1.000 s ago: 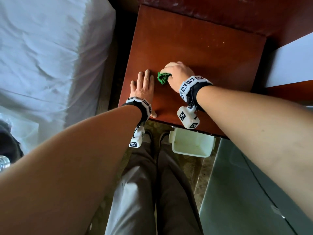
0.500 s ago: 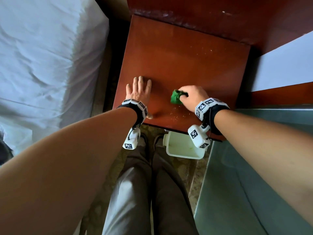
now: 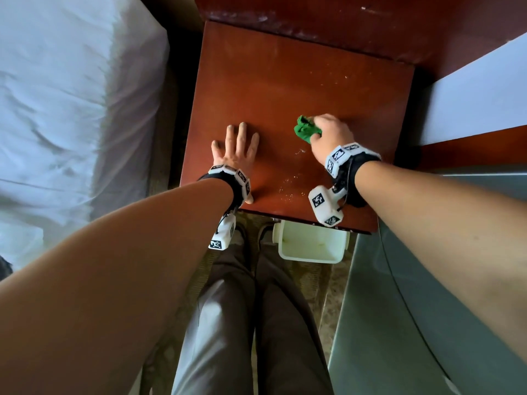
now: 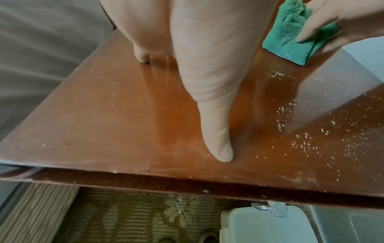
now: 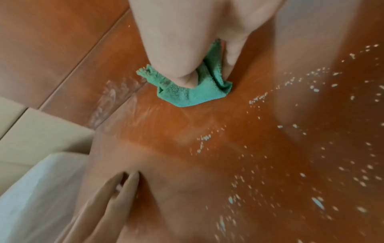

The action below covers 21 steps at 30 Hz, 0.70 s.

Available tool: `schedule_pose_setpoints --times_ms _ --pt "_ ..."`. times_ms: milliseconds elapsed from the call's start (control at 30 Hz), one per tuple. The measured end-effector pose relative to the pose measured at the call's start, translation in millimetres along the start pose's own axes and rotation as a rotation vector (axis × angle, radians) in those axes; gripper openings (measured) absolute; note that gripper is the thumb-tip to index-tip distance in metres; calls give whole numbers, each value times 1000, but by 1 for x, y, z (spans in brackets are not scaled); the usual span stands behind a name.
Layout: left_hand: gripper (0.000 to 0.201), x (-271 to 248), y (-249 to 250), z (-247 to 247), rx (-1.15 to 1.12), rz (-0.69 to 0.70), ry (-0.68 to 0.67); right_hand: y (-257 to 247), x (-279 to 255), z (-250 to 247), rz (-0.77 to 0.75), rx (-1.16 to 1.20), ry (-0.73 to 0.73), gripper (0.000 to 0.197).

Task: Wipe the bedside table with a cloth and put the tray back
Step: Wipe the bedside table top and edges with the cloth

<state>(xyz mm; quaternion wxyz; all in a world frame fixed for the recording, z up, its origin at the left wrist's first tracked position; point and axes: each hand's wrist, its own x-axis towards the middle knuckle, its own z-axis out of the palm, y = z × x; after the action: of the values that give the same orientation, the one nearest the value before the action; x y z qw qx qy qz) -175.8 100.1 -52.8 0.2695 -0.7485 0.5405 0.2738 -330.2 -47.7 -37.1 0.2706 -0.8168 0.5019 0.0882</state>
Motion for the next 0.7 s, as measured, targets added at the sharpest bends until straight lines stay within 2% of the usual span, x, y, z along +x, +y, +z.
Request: schedule_pose_setpoints --times_ms 100,200,300,367,433,533,700 --pt "164 1 1 -1 12 -8 -11 1 -27 15 -199 31 -97 40" --pt "164 0 0 0 24 -14 -1 7 -54 30 -369 -33 -198 43" --pt "165 0 0 3 28 -5 38 10 -61 32 -381 -91 -330 42" --pt "165 -1 0 3 29 -2 36 10 -57 28 -337 -16 -368 40" --pt "164 0 0 3 26 -3 27 8 -50 23 -290 75 -288 39" --pt "165 0 -1 3 25 -3 41 0 -36 20 -256 81 -159 42" --pt "165 -1 -2 3 11 -2 48 -21 -42 35 -376 12 -272 45"
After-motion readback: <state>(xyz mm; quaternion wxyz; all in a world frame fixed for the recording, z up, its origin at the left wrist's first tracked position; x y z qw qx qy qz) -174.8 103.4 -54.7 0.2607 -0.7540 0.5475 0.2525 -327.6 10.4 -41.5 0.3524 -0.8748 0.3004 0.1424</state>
